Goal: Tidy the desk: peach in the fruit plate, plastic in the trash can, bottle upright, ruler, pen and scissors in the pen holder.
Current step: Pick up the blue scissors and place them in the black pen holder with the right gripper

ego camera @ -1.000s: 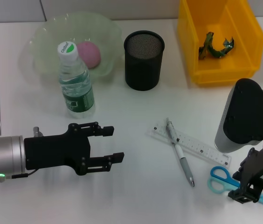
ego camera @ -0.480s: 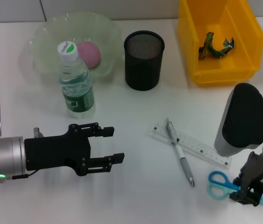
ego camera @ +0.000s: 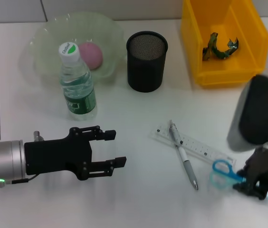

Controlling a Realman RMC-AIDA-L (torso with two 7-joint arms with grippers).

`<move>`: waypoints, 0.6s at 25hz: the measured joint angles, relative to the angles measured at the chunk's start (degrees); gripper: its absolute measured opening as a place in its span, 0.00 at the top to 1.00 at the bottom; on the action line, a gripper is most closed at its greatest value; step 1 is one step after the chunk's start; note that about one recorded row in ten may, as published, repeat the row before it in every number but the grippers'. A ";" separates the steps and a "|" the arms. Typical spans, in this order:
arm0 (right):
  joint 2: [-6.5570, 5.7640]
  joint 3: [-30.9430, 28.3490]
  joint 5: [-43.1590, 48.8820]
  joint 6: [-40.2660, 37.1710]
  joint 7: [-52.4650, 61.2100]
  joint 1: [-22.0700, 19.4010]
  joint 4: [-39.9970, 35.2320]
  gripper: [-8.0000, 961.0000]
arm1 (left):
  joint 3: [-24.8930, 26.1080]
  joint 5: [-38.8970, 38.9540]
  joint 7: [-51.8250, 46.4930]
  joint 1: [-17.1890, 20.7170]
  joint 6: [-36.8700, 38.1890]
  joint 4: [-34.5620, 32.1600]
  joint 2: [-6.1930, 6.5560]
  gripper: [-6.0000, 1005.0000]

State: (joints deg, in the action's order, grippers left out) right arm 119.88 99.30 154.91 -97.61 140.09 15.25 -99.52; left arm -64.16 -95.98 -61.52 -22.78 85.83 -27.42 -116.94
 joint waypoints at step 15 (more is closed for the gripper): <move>-0.54 -37.45 -59.02 15.25 -30.84 -3.53 14.68 0.74 | 0.00 0.04 0.04 0.10 0.38 0.00 -0.15 0.28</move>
State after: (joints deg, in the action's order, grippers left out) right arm 119.34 61.84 95.89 -82.36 109.25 11.72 -84.85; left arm -64.16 -95.94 -61.49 -22.67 86.21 -27.42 -117.09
